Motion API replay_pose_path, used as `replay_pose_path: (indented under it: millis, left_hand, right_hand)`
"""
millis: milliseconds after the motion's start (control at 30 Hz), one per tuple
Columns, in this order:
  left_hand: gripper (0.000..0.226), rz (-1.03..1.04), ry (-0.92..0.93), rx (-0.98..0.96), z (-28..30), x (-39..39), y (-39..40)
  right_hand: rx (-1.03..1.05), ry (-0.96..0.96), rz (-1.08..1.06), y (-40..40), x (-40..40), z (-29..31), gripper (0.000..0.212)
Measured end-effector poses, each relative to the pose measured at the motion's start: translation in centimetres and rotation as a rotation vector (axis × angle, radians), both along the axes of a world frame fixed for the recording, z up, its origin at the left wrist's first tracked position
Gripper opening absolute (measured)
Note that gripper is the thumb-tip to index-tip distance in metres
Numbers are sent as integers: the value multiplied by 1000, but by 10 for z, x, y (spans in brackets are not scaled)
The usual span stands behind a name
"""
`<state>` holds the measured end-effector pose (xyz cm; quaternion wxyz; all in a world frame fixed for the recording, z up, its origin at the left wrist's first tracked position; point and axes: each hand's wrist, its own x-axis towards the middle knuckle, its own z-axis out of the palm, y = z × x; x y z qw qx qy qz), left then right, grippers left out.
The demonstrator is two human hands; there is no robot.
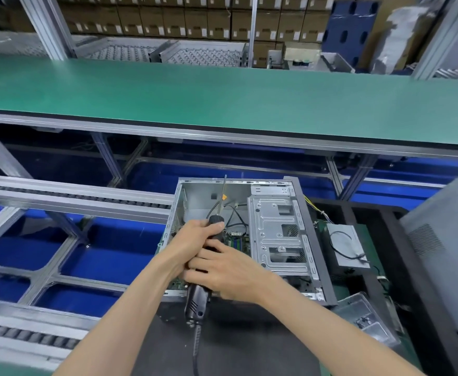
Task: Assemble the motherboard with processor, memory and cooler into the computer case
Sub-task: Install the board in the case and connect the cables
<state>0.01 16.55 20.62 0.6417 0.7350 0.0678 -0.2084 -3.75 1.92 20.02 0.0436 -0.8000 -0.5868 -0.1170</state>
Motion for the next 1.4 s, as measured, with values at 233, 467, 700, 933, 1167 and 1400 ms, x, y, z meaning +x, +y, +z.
replay_pose_path:
  millis: [233, 467, 700, 933, 1167, 1400]
  left_hand:
    - [26, -450, -73, 29, 18, 7, -1]
    - [12, -755, -252, 389, 21, -1, 1]
    - [57, -917, -314, 530, 7, -31, -3]
    - [54, -1035, -666, 750, -7, -75, -13]
    - [53, -1115, -942, 876, -33, -101, -21]
    - [48, -1147, -988, 1019, -94, -129, -27]
  right_hand:
    - [223, -103, -10, -14, -11, 4, 33]
    - [541, -90, -371, -16, 3, 40, 13]
    - [113, 428, -663, -26, 28, 40, 22]
    - [21, 543, -648, -14, 32, 9, 17]
    - [-108, 761, -610, 5, 19, -18, 25]
    - [-181, 823, -674, 11, -1, -36, 61]
